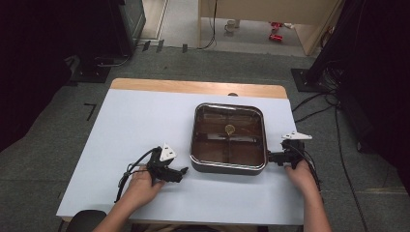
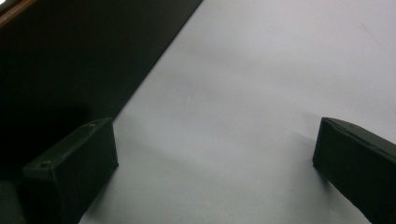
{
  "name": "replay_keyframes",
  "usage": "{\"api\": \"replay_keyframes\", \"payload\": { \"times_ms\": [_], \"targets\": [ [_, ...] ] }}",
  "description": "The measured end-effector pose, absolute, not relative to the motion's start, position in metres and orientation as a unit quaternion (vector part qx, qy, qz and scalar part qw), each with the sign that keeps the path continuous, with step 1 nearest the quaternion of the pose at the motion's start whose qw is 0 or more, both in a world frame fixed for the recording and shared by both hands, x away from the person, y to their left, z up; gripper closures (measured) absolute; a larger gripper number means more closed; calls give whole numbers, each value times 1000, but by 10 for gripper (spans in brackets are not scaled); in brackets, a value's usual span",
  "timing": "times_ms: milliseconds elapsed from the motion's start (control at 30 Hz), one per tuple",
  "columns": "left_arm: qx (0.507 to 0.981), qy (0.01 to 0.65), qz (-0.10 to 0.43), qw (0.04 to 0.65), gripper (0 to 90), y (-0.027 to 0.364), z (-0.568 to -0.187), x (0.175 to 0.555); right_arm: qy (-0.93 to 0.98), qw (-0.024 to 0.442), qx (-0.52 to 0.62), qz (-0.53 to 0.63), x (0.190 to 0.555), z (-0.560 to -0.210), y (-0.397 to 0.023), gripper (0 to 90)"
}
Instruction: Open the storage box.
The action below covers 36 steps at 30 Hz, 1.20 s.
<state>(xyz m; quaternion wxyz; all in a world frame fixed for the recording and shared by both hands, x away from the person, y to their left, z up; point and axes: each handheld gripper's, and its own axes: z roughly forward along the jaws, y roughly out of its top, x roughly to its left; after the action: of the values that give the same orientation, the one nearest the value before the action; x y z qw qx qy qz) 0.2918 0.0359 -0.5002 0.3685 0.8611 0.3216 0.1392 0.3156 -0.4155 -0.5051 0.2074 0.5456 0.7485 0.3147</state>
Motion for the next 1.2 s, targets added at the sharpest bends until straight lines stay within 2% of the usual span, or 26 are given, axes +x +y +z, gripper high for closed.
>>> {"api": "replay_keyframes", "payload": {
  "times_ms": [600,767,900,1067,1200],
  "targets": [
    [861,322,140,367,113,35,-500,292,748,208,546,315,316,-505,-415,0],
    [868,326,136,348,115,32,-496,294,748,208,546,315,316,-505,-415,0],
    [874,316,132,344,136,31,-494,295,748,207,546,315,316,-505,-415,0],
    [884,293,133,339,228,29,-488,293,748,208,546,315,315,-505,-415,0],
    [886,300,102,340,207,30,-481,296,748,208,546,315,316,-505,-415,0]
  ]
}}
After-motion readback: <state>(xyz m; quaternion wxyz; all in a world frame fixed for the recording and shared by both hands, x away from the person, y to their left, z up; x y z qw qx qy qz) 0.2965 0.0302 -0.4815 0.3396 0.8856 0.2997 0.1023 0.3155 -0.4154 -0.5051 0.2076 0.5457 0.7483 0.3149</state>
